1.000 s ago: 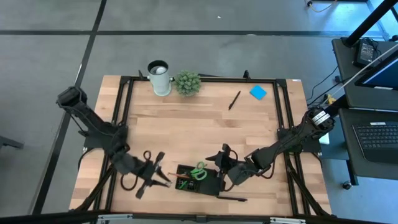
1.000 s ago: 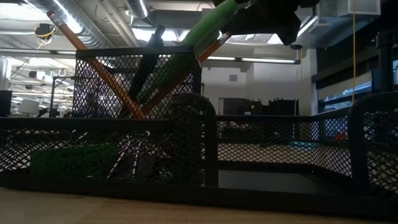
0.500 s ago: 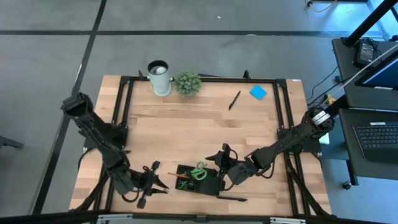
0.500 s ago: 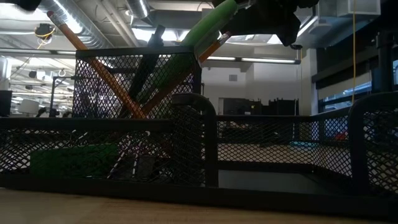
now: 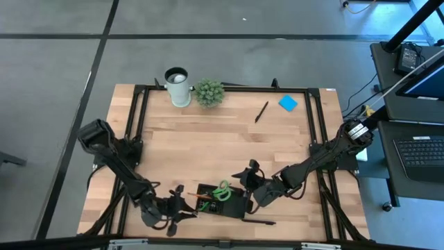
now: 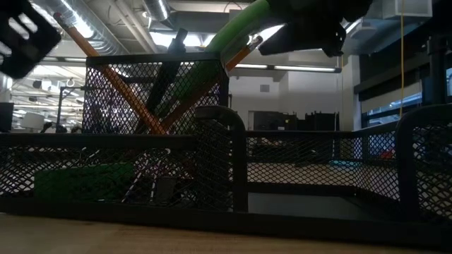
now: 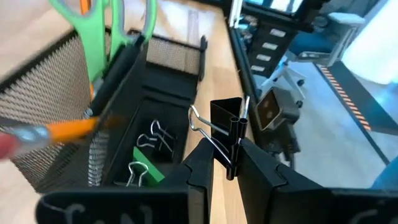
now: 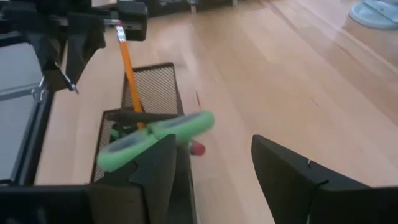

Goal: Pick and place office supplies into organizer
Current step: Put the black binder clip into the black desk organizer

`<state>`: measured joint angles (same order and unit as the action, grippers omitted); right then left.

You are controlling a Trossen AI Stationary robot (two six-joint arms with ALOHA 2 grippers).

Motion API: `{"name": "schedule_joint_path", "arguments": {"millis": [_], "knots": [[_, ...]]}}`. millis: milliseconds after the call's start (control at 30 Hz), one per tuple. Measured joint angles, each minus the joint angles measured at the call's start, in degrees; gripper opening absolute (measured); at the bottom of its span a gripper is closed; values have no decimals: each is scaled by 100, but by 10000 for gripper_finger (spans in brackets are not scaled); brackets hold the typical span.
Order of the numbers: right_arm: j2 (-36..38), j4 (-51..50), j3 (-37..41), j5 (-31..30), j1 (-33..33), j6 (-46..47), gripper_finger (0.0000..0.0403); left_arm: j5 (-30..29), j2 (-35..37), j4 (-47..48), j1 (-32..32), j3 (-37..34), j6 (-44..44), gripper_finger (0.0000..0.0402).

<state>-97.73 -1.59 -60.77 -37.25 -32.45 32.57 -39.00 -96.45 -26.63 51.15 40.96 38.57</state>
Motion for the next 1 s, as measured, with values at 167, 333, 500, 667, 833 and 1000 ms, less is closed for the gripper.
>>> {"name": "schedule_joint_path", "arguments": {"millis": [167,333,500,667,833,1000], "knots": [[0,-122,0,189,0,20,211,-3,-428,-5,-189,229,310,47],[0,-122,0,258,2,14,211,-1,-695,41,-363,407,554,47],[0,-125,0,260,-2,9,211,158,-772,204,-535,418,1369,47],[0,-130,0,260,-2,-6,211,429,-775,549,-644,416,1791,47],[0,-135,0,262,-4,-6,211,512,-773,554,-708,416,1801,47],[0,-137,0,263,-4,-6,211,561,-773,513,-706,416,1742,49]]}}
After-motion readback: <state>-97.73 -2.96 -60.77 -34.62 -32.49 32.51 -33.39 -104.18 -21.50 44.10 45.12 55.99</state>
